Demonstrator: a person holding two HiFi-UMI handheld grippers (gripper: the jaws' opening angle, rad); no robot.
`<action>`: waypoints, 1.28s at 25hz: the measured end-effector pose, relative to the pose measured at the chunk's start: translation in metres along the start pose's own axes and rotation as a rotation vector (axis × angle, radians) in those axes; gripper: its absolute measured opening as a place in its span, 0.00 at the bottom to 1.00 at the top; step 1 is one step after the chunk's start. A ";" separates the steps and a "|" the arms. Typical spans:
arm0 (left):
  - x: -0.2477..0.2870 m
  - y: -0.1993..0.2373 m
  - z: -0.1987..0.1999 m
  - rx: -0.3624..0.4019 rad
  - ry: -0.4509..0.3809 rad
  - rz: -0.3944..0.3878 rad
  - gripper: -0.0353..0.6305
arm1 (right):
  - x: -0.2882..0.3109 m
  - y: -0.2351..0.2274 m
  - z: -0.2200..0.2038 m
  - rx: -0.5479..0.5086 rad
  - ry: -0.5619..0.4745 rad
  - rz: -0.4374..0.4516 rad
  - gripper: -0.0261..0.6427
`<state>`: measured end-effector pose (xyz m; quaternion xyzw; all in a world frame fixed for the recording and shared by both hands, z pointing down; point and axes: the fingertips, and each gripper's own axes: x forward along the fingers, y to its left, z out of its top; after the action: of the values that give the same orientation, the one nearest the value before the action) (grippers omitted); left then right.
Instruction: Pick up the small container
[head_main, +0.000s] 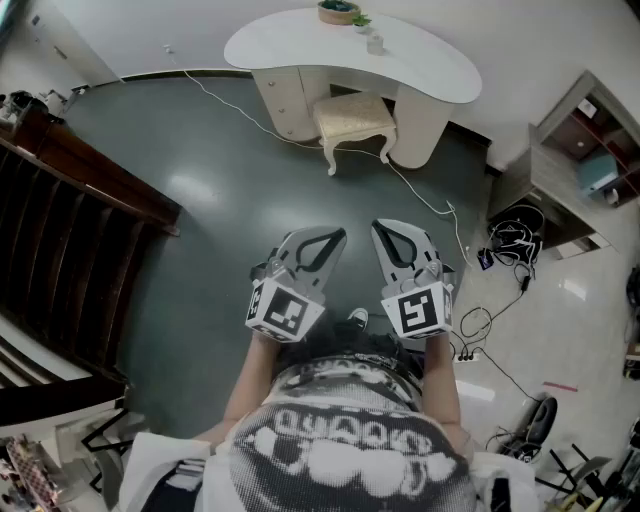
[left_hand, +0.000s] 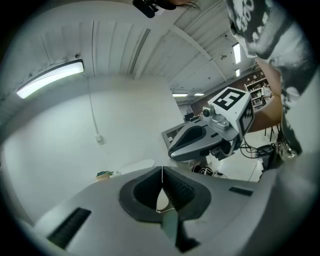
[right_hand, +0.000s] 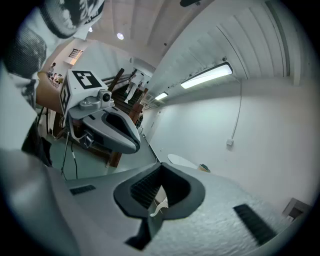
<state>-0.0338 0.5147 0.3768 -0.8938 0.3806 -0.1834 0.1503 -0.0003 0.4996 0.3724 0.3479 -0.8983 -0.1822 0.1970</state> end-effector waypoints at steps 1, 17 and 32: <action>0.001 0.000 -0.001 -0.002 0.000 -0.002 0.06 | 0.002 0.000 -0.002 0.004 0.001 0.001 0.03; 0.008 -0.004 -0.012 -0.029 0.047 -0.022 0.06 | 0.010 -0.004 -0.018 0.116 -0.048 -0.001 0.04; 0.081 0.049 -0.033 -0.050 0.061 -0.066 0.06 | 0.079 -0.050 -0.049 0.090 0.011 0.039 0.04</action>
<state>-0.0269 0.4178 0.4034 -0.9033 0.3598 -0.2061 0.1099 -0.0026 0.4011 0.4093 0.3400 -0.9111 -0.1358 0.1896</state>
